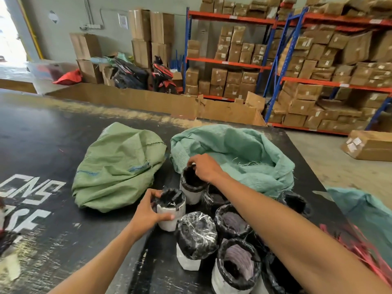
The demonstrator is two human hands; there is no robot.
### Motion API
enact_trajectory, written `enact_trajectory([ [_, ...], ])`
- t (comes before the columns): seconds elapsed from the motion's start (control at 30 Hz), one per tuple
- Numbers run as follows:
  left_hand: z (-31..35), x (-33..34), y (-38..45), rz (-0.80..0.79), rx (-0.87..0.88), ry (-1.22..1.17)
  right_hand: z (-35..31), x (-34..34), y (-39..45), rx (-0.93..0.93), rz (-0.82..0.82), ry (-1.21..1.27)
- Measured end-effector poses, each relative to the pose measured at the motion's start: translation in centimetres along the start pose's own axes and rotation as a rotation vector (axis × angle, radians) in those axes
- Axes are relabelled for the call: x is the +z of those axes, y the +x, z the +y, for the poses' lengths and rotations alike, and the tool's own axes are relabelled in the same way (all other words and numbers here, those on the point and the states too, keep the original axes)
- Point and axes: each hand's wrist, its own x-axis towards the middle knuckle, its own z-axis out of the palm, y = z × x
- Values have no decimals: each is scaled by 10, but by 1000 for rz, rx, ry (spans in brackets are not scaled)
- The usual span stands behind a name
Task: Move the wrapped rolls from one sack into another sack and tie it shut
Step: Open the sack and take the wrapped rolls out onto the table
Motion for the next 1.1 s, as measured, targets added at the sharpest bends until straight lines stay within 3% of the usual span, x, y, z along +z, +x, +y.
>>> enact_trajectory([
  [0.17,1,0,6,-103,32,-12,12,-5,14,-77,-93,-13],
  [0.33,1,-5,3,-101,33,43,15,-11,19,-105,-44,65],
  [0.6,-6,-29,-8,-97,1,49,5,8,13,-205,-237,24],
  [1.1,5,9,2,-273,16,7,32,9,12,-147,-187,-112],
])
